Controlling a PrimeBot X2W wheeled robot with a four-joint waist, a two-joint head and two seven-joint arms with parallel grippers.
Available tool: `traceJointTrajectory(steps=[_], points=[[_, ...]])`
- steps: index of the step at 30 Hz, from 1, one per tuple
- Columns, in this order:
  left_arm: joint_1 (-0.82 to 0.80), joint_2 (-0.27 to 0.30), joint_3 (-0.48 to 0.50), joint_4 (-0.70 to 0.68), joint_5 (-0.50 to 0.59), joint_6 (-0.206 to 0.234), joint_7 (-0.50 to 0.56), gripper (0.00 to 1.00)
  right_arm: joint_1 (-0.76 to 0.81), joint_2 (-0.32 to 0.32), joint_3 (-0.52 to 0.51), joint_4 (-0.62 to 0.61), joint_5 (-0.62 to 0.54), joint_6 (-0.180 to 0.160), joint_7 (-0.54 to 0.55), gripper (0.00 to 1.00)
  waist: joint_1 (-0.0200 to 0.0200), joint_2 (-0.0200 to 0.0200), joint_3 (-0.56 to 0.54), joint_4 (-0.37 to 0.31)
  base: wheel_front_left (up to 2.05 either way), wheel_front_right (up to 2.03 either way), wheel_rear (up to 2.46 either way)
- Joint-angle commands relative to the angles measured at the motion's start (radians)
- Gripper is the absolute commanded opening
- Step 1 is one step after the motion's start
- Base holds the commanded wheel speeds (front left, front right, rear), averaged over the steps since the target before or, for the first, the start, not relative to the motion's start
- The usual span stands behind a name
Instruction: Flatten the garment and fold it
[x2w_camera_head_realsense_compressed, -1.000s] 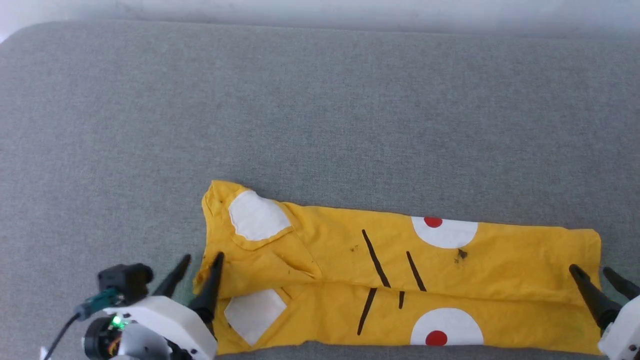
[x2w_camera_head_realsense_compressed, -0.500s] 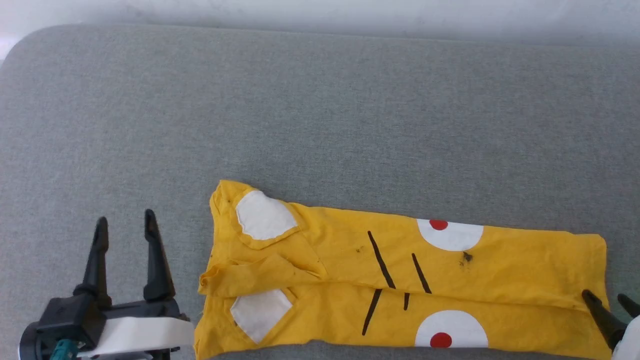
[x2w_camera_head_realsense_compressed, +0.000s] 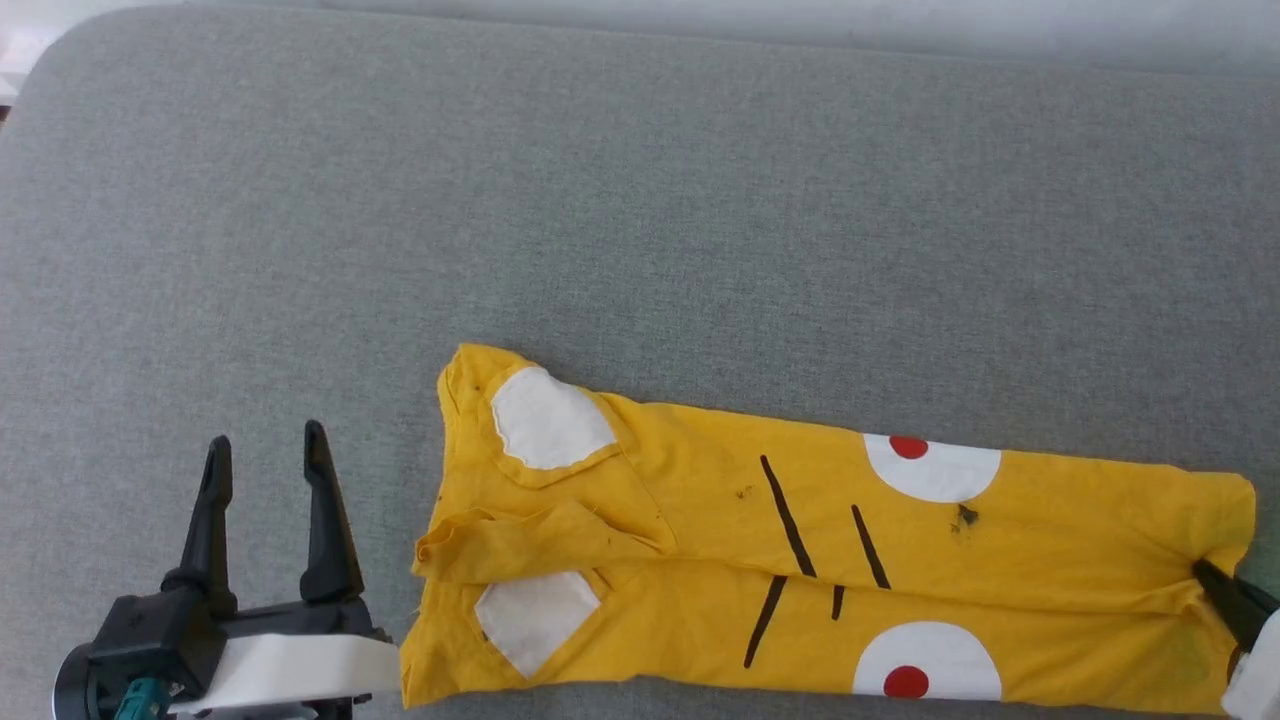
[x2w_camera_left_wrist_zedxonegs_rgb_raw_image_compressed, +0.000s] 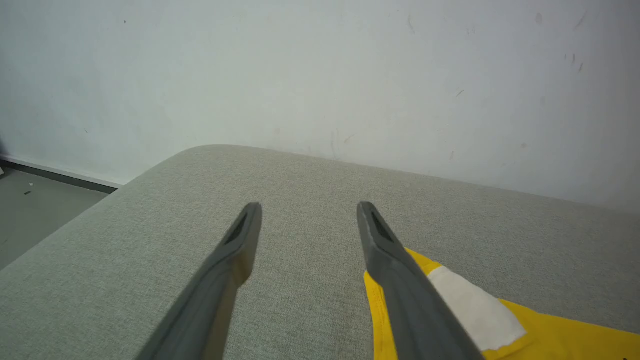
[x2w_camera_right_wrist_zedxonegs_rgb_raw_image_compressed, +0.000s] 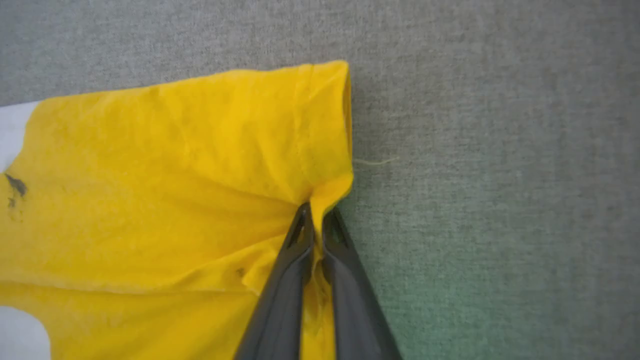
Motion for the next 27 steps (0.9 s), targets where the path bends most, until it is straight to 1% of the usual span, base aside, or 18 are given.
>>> traceJointTrajectory(steps=[1, 5, 7, 8, 12, 15, 18, 21, 27], points=[[-0.013, -0.003, 0.005, 0.000, 0.006, -0.008, -0.005, 1.00, -0.017, 0.005, -0.014, 0.012, 0.001, -0.002, -0.006, 0.00, 0.0000, -0.0001, 0.001, -0.006, 0.00, 0.00, 0.00], [-0.017, 0.001, 0.003, 0.002, 0.011, -0.011, -0.005, 1.00, -0.041, -0.028, -0.081, 0.004, -0.042, -0.002, -0.033, 0.00, 0.0000, -0.0001, -0.002, -0.016, 0.00, 0.00, 0.00], [-0.019, 0.000, -0.001, 0.007, 0.012, -0.014, -0.005, 1.00, -0.047, -0.041, -0.117, 0.018, -0.050, -0.002, -0.029, 0.00, 0.0000, -0.0001, -0.008, -0.020, 0.00, 0.00, 0.00], [-0.019, 0.000, -0.001, 0.007, 0.012, -0.014, -0.005, 1.00, -0.047, -0.041, -0.117, 0.018, -0.050, -0.002, -0.029, 0.00, 0.0000, -0.0001, -0.008, -0.020, 0.00, 0.00, 0.00], [-0.019, 0.001, -0.012, 0.021, 0.012, -0.020, -0.002, 1.00, -0.044, -0.081, -0.195, 0.059, -0.094, -0.002, -0.024, 0.00, 0.0000, -0.0001, -0.023, -0.022, 0.00, 0.00, 0.00], [-0.017, 0.003, -0.019, 0.032, 0.011, -0.022, 0.004, 1.00, -0.037, -0.085, -0.201, 0.060, -0.093, -0.002, -0.019, 0.00, 0.0000, -0.0001, -0.039, -0.021, 0.00, 0.00, 0.00], [-0.011, 0.000, -0.023, 0.040, 0.005, -0.023, 0.007, 1.00, -0.028, -0.058, -0.136, 0.012, -0.032, -0.002, 0.015, 0.00, 0.0000, -0.0001, -0.061, -0.020, 0.00, 0.00, 0.00], [-0.005, -0.006, -0.024, 0.044, -0.003, -0.026, 0.006, 1.00, -0.016, -0.035, -0.041, -0.078, 0.014, -0.002, 0.034, 0.00, 0.0000, -0.0001, -0.085, -0.016, 0.00, 0.00, 0.00], [0.008, -0.014, -0.029, 0.055, -0.014, -0.034, 0.004, 1.00, -0.004, 0.034, 0.162, -0.235, 0.075, -0.002, 0.079, 0.00, 0.0000, -0.0001, -0.127, 0.003, 0.00, 0.00, 0.00]])
